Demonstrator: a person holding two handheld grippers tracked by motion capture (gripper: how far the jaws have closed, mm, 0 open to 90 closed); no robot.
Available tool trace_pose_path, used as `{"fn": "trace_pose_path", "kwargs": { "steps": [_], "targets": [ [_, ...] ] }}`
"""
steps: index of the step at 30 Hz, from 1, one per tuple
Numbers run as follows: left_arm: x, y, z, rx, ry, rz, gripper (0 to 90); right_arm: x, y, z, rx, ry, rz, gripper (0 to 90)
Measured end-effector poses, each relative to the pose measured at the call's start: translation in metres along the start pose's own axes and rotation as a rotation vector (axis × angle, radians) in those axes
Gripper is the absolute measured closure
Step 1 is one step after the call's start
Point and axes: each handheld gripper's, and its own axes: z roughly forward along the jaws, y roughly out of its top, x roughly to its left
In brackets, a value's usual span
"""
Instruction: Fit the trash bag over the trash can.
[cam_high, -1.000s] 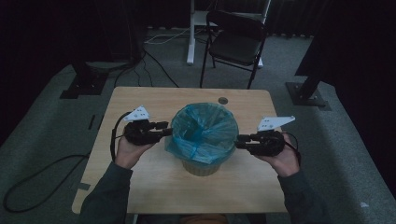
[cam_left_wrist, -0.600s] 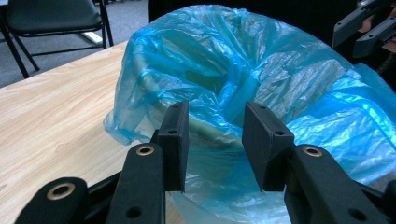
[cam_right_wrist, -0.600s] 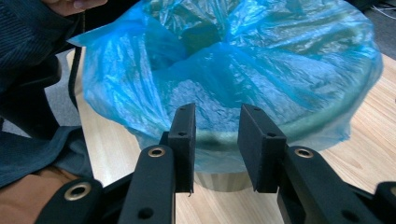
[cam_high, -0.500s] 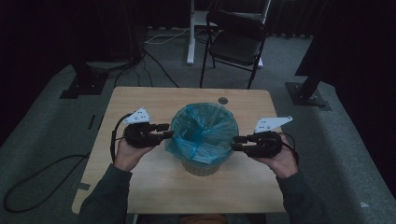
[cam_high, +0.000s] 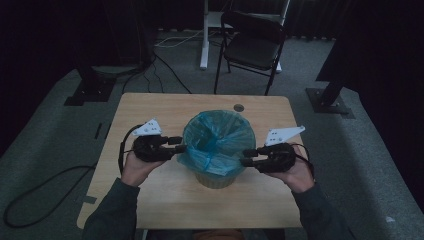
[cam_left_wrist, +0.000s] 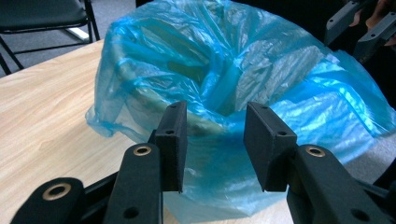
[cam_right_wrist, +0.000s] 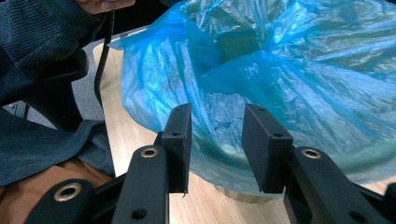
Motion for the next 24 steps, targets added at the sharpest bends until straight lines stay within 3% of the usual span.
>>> {"fn": "trace_pose_path", "kwargs": {
  "steps": [24],
  "targets": [
    [0.000, -0.011, 0.003, 0.037, -0.030, 0.002, 58.1, 0.005, 0.006, 0.013, 0.012, 0.046, -0.021, 61.6]
  ]
}}
